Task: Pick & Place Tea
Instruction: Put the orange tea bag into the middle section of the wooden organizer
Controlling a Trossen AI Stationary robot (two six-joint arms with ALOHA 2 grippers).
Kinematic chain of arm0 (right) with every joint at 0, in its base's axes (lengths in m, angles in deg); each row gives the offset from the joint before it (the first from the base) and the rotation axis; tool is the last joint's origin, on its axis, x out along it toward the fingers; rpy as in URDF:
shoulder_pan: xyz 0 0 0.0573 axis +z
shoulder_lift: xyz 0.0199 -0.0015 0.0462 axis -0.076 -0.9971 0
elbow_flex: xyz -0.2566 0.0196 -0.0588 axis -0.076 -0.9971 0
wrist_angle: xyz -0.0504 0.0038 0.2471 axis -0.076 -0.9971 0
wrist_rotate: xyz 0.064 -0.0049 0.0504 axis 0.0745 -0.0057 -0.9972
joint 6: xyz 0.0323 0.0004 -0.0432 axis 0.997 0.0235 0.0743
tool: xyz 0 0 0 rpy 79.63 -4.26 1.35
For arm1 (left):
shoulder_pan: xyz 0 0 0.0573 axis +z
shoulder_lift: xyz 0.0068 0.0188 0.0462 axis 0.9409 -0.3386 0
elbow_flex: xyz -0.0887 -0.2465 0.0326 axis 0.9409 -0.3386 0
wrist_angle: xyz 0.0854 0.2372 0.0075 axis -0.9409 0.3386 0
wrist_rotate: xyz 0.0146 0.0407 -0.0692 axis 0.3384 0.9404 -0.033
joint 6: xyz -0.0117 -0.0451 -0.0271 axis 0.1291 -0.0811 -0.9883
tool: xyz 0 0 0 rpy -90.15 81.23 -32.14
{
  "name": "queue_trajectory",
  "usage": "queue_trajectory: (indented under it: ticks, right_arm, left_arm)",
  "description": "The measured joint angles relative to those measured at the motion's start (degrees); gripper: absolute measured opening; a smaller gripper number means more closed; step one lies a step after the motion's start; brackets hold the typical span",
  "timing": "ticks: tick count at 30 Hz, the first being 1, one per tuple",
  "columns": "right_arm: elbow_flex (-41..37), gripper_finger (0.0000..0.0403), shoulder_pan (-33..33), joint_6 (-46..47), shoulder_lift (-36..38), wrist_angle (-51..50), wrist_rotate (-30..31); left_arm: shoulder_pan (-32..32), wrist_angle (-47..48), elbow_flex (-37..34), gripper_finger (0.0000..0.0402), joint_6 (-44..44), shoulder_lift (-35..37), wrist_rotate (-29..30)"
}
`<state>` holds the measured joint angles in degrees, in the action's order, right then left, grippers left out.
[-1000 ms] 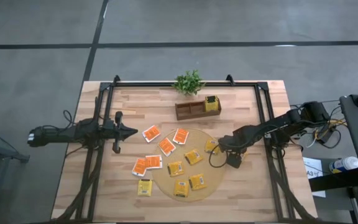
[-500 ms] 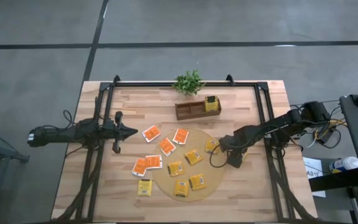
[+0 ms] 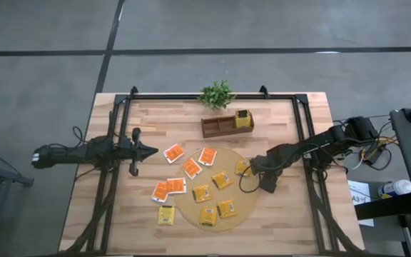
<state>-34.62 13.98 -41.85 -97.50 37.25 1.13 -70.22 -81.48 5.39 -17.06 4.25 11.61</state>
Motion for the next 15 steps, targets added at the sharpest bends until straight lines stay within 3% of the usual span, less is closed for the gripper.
queue_trajectory:
  ticks: [5, 15]
  right_arm:
    - [2.3, 0.0062, -0.2, -2.0, 2.8, -1.7, 0.5]
    - [10.5, 0.0035, -2.5, -6.4, 9.9, -3.3, 12.4]
  left_arm:
    - [0.0, 0.0, 0.0, 0.0, 0.0, 0.0, 0.0]
    - [0.0, 0.0, 0.0, 0.0, 0.0, 0.0, 0.0]
